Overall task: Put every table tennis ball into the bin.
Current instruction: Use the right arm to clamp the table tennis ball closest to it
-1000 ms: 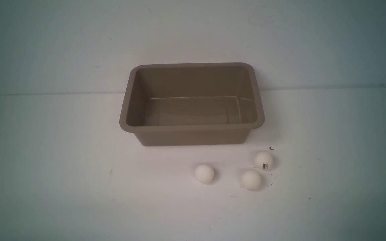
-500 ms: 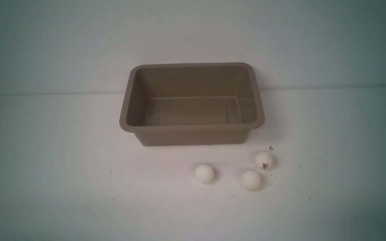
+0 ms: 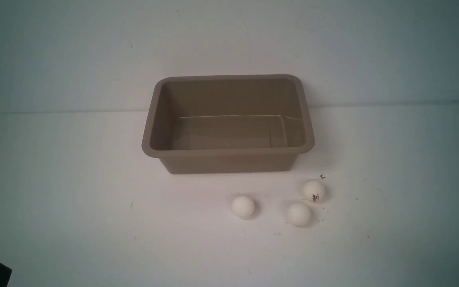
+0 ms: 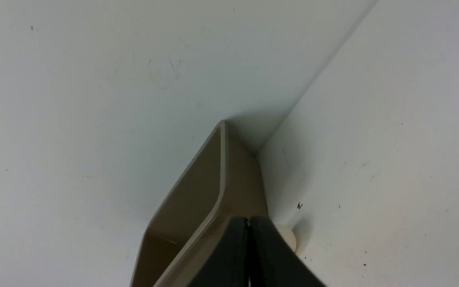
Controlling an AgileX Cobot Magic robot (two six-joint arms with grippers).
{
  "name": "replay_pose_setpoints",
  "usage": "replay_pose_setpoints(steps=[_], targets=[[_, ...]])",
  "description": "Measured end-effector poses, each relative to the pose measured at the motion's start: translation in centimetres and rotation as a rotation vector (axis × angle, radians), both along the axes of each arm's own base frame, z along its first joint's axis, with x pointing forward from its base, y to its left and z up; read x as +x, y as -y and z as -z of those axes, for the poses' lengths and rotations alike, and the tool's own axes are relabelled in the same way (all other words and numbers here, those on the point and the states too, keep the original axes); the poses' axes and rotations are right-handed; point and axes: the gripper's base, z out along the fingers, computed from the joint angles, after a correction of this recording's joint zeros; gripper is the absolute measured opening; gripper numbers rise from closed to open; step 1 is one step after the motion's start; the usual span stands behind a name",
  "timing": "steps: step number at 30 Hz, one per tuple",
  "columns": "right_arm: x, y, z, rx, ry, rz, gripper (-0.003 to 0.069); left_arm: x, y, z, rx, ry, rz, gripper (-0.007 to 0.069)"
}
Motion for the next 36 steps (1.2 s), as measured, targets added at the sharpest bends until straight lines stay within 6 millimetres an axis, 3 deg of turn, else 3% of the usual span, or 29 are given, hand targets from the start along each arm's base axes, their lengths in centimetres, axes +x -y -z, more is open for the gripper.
replay_pose_setpoints(steps=[4,13,18,23,26,29,31,34,36], targets=[[0.0,0.0,-0.1,0.014,0.007,0.006,-0.0016,0.0,0.0,-0.5,-0.172,0.043,-0.014,-0.0004],[0.0,0.0,-0.1,-0.027,0.012,0.002,-0.0016,0.1,-0.1,-0.8,-0.305,0.075,-0.03,-0.0004],[0.0,0.0,-0.1,-0.326,0.045,-0.029,-0.0016,0.1,-0.2,-1.0,-0.382,0.099,-0.045,-0.0004],[-0.1,-0.2,-0.7,-0.365,0.089,-0.05,-0.0016,0.1,-0.2,-1.1,-0.386,0.1,-0.045,-0.0004],[-0.5,-0.5,-3.3,-0.376,0.178,-0.058,-0.0016,0.0,-0.1,-1.9,-0.287,0.123,-0.026,-0.0004],[-1.8,-1.0,-8.6,-0.571,0.341,-0.077,-0.0016,-0.5,0.3,-4.0,-0.107,0.168,0.024,-0.0004],[-1.9,-1.2,-9.9,-0.635,0.359,-0.096,-0.0016,-1.0,0.8,-5.8,0.062,0.2,0.082,-0.0004],[-1.5,-1.6,-11.8,-0.734,0.348,-0.152,-0.0016,-1.1,1.3,-7.3,0.191,0.205,0.136,-0.0004],[0.2,-2.0,-13.6,-0.832,0.264,-0.268,-0.0014,-0.8,1.7,-8.2,0.3,0.174,0.197,-0.0004]])
